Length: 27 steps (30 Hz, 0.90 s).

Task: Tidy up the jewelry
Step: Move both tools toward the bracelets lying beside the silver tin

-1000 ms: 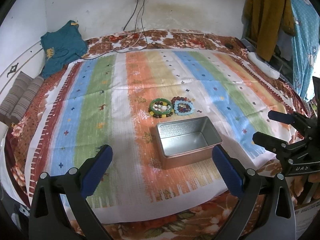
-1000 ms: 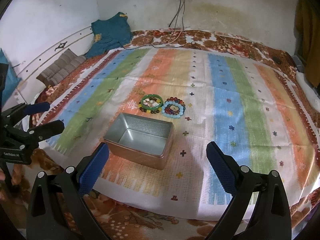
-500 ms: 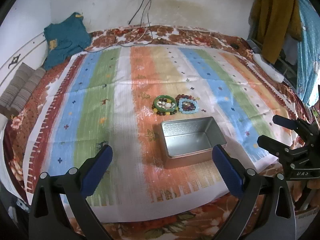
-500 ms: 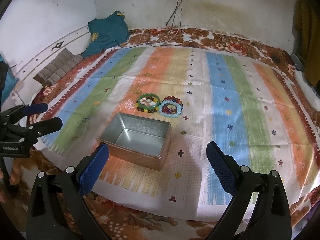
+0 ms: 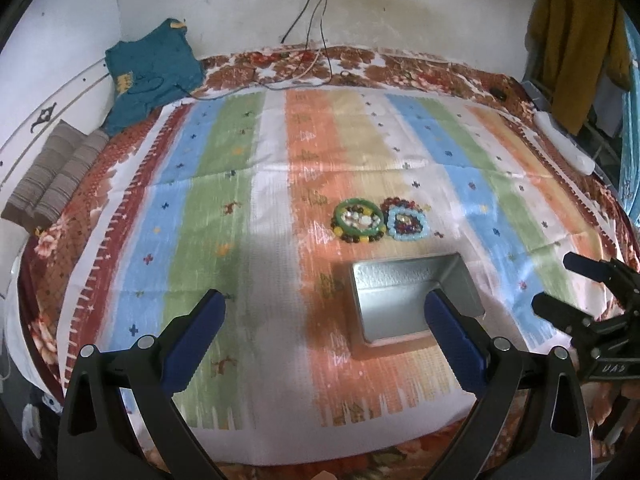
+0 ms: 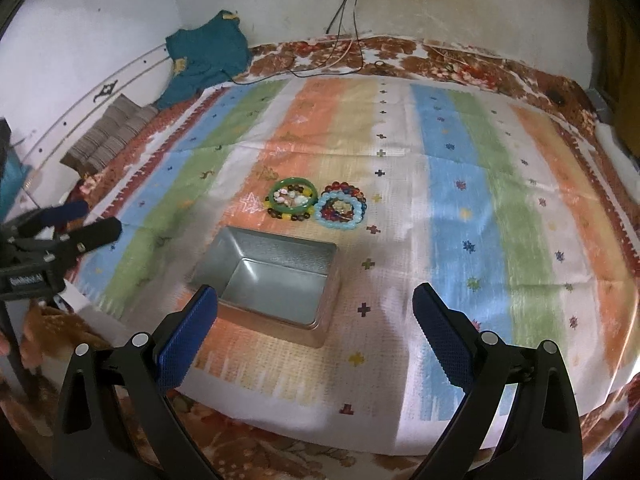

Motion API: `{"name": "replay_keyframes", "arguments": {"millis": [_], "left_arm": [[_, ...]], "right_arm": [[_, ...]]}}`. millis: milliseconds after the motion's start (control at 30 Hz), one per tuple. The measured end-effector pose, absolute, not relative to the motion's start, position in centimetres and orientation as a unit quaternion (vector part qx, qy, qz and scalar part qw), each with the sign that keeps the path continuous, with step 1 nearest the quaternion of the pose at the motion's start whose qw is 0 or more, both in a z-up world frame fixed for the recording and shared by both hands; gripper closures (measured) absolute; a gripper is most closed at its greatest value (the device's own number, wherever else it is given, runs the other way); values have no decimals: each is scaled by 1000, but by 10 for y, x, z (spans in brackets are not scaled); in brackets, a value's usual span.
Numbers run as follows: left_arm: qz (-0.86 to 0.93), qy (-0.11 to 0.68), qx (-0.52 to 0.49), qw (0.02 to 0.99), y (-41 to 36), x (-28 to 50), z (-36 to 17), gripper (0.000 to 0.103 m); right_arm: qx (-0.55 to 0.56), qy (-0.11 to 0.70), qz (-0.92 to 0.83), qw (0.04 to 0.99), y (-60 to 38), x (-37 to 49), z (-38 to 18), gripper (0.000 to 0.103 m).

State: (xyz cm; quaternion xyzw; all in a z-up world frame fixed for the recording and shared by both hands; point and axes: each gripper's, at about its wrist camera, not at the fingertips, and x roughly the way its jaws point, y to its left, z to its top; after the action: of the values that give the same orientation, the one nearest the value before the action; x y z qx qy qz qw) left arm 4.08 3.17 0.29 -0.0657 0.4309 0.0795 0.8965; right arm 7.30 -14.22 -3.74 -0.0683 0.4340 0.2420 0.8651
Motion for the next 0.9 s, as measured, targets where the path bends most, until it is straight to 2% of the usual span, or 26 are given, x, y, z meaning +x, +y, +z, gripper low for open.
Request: {"name": "replay_keyframes", "arguments": {"millis": [900], "left_arm": [[91,460,-49,882,31,110,-12,6]], "right_arm": [[-72,463,216,857,-135,127,-51,4]]}}
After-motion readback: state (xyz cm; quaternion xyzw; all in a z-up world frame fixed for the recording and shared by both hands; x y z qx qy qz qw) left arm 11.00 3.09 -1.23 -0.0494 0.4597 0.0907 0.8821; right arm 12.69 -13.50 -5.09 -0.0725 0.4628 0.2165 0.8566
